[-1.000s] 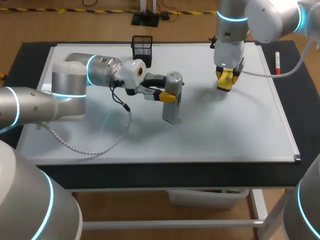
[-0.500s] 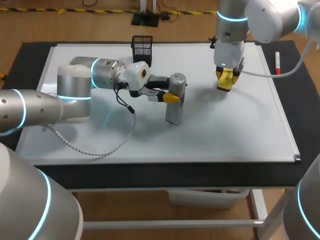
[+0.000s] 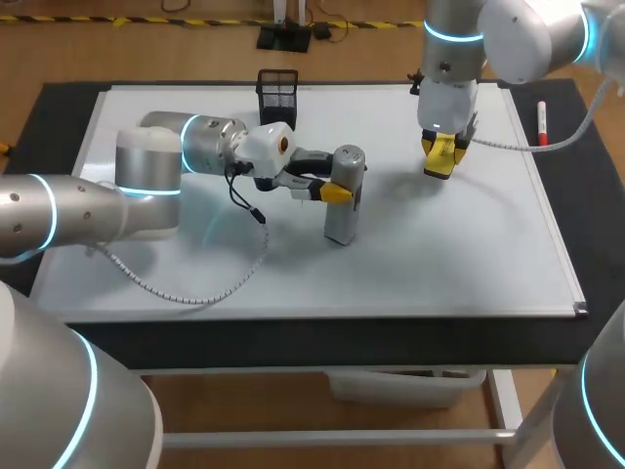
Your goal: Pick up the inspection probe, press it on each red-marked spot on the whiteboard one by one, put down the probe, pick up the eraser, and wipe off all the red marks.
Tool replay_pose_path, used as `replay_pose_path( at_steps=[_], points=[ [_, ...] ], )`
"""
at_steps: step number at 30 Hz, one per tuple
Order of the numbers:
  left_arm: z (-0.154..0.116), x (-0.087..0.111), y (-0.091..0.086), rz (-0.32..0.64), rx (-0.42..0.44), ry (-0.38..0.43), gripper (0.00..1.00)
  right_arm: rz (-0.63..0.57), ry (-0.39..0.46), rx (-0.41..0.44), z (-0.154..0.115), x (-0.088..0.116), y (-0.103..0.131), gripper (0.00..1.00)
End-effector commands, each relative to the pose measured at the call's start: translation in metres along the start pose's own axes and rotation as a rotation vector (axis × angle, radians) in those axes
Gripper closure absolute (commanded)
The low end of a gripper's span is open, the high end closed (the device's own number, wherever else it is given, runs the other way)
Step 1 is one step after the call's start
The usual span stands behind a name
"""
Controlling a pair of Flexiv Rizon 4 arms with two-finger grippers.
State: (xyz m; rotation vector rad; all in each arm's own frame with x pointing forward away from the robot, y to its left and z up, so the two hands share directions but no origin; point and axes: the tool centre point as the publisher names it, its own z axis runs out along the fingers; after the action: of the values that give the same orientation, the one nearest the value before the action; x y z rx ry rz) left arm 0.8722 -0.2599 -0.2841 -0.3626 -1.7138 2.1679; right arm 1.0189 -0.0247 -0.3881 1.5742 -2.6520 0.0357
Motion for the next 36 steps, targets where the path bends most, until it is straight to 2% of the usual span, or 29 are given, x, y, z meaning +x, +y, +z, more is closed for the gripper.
replay_pose_path(
  at_steps=[1, 10, 26, 30, 36],
  points=[
    [-0.001, -0.004, 0.003, 0.004, -0.014, 0.007, 1.0, -0.002, 0.001, 0.002, -0.001, 0.001, 0.0, 1.0],
    [-0.004, -0.004, 0.007, 0.011, -0.064, 0.004, 1.0, -0.002, 0.001, 0.002, -0.001, 0.001, 0.0, 1.0],
    [-0.008, -0.004, 0.005, 0.021, -0.072, 0.004, 1.0, -0.002, 0.001, 0.002, -0.001, 0.001, 0.0, 1.0],
    [-0.007, -0.002, 0.0, 0.023, -0.065, 0.003, 1.0, -0.002, 0.001, 0.002, -0.001, 0.001, 0.0, 1.0],
    [-0.007, 0.0, -0.019, 0.027, -0.055, -0.008, 1.0, -0.002, 0.001, 0.002, -0.001, 0.001, 0.0, 1.0]
  ],
)
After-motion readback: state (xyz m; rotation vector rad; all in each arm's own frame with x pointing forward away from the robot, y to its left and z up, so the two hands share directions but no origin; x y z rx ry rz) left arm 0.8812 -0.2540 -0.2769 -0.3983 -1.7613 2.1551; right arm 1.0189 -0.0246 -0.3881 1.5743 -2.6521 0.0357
